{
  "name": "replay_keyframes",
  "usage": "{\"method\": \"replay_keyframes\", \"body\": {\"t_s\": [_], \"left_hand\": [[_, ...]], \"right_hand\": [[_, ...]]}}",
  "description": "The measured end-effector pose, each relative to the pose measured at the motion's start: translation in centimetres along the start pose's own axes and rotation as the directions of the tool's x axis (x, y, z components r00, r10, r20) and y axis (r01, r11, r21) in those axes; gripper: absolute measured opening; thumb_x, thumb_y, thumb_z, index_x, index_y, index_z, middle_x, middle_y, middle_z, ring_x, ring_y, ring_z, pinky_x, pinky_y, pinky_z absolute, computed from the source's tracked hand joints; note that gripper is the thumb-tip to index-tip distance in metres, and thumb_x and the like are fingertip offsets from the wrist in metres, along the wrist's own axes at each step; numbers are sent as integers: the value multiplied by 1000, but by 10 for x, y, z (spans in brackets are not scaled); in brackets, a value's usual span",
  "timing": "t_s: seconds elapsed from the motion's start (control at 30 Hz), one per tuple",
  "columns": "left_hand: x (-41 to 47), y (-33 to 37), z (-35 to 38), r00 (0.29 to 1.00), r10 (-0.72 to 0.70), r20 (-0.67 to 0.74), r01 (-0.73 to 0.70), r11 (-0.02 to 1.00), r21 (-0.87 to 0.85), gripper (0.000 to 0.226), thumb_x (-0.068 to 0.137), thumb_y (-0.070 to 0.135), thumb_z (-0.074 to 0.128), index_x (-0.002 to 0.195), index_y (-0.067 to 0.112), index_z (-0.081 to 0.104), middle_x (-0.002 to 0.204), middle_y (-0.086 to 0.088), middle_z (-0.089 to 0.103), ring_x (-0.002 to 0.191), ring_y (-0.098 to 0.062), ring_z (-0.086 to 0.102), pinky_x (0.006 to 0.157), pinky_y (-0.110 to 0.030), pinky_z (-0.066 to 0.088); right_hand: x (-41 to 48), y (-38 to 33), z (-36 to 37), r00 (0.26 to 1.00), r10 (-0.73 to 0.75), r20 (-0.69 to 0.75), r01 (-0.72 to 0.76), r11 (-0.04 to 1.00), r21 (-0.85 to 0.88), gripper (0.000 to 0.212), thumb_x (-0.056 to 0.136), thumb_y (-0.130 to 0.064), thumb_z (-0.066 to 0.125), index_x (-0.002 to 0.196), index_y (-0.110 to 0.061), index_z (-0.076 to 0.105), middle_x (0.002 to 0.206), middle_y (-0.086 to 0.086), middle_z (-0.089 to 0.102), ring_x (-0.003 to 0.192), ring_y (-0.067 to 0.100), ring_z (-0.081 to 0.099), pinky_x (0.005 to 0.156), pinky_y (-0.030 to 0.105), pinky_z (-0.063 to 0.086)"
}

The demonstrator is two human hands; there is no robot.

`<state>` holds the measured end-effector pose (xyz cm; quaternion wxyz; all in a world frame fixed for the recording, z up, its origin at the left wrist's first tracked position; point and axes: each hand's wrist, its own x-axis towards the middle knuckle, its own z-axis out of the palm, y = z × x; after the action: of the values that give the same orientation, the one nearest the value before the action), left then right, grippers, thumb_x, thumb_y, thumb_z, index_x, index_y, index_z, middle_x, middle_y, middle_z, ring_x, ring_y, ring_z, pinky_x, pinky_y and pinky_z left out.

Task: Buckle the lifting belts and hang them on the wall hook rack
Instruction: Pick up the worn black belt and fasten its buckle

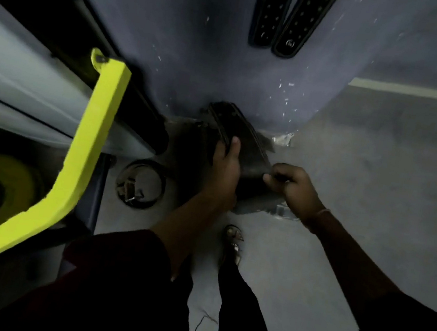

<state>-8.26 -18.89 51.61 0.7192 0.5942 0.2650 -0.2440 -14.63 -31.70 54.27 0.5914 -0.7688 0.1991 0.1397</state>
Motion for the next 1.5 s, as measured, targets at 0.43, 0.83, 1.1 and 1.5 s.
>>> {"method": "replay_keyframes", "body": {"t_s": [0.43,0.83,1.1,1.5], "left_hand": [[-152,155,-26,831,382,404,-433,901,40,33,92,30,52,123,24,60,123,-7,69,117,-26,64,105,-50,47],[-215,330,-23,712,595,374,-611,787,-89,25,96,25,61,105,3,69,105,-12,72,98,-25,66,96,-41,50],[-257,370,9,587,707,395,-696,690,-199,21,96,7,57,114,1,66,110,-21,71,98,-32,69,93,-46,54],[-310,400,68,364,885,290,-854,442,-274,27,98,7,55,124,-2,58,116,-19,69,108,-34,65,103,-55,48]], "right_hand": [[-87,-204,40,886,-141,-442,358,812,460,15,93,-4,59,78,-6,62,65,-1,68,61,10,64,60,22,52],[-135,-298,42,781,-461,-421,621,642,449,19,87,4,61,90,20,51,82,17,56,75,24,54,65,30,48],[-151,-360,9,741,-544,-394,671,598,437,23,100,-10,51,97,2,70,81,8,73,72,15,69,64,26,56],[-132,-399,-46,575,-670,-469,815,417,403,19,93,-4,60,109,-3,71,105,9,75,96,20,69,90,35,55]]}}
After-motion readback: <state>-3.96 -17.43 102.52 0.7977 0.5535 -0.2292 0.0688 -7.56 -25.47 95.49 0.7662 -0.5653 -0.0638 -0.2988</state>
